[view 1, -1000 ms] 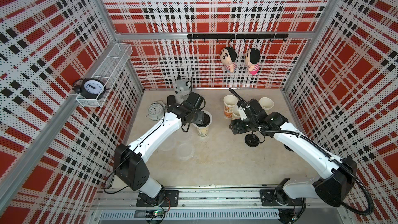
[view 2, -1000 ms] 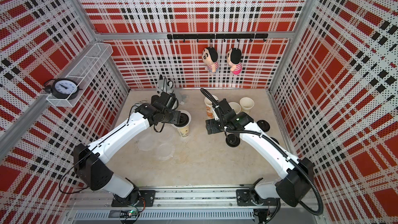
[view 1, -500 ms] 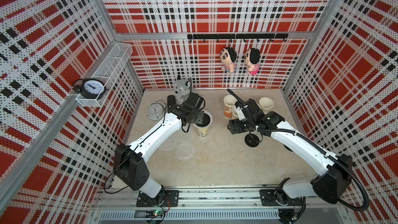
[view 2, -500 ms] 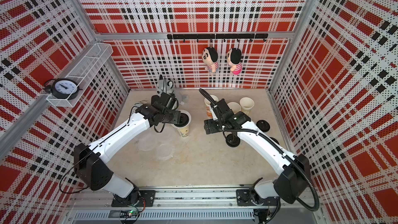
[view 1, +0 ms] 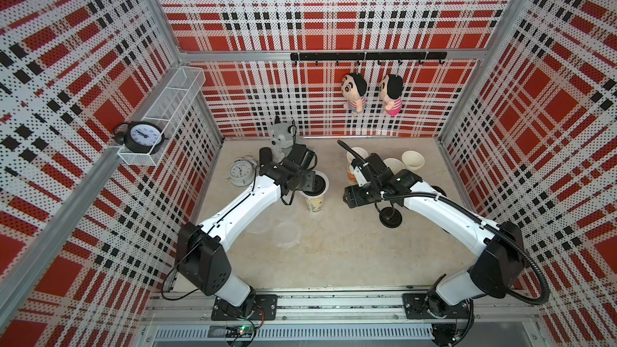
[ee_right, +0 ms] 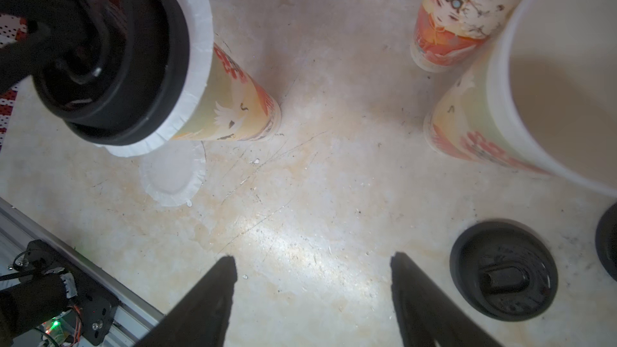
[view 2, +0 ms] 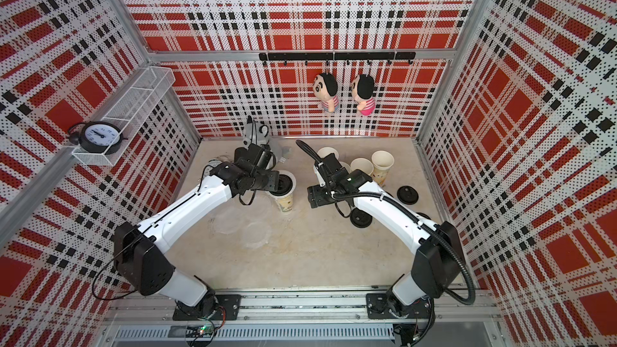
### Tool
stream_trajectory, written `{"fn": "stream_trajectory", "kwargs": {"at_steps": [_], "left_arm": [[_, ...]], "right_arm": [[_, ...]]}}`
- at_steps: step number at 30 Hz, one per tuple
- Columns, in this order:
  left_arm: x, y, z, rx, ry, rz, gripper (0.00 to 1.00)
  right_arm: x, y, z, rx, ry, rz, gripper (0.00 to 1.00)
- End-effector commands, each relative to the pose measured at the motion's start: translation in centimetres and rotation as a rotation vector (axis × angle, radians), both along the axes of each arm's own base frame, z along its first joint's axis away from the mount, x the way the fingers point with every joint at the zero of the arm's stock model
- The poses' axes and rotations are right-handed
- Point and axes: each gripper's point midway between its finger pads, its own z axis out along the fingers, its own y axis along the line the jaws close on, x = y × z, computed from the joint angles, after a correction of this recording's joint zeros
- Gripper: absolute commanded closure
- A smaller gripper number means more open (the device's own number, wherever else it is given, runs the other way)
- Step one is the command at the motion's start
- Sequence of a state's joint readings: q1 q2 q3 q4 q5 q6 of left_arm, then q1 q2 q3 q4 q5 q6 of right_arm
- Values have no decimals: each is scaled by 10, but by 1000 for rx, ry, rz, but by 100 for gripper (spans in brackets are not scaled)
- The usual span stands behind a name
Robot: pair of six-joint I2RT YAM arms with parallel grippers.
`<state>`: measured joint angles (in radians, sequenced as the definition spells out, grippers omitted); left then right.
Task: Put the leak-proof paper on the milk tea cups
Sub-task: Secure the cup lid on the cup.
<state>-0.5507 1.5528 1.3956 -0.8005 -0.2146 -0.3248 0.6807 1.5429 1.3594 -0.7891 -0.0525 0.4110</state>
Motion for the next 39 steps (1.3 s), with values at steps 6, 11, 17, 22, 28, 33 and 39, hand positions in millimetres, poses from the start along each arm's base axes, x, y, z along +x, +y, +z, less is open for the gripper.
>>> {"fn": "stream_trajectory", "kwargs": {"at_steps": [6,11,17,22,28,33,39], "left_arm": [[-9,10,-16,30,47,10,37],[-10,10,-22,31,61,8,38],[-15,11,-29,31,74,6,39],[-20,13,-34,30,86,11,39],[-25,16,-41,33,98,15,39],[-26,15,-44,26,102,12,39],[-27,14,-47,22,105,10,39]], "right_arm": [[18,27,16,75,-45,7,25],[26,37,15,93,-44,6,27],[32,53,12,103,-38,21,29],[35,63,10,112,-33,22,32],[39,73,11,133,-32,26,35],[44,77,12,137,-36,15,38],[51,81,7,130,-34,2,44]]}}
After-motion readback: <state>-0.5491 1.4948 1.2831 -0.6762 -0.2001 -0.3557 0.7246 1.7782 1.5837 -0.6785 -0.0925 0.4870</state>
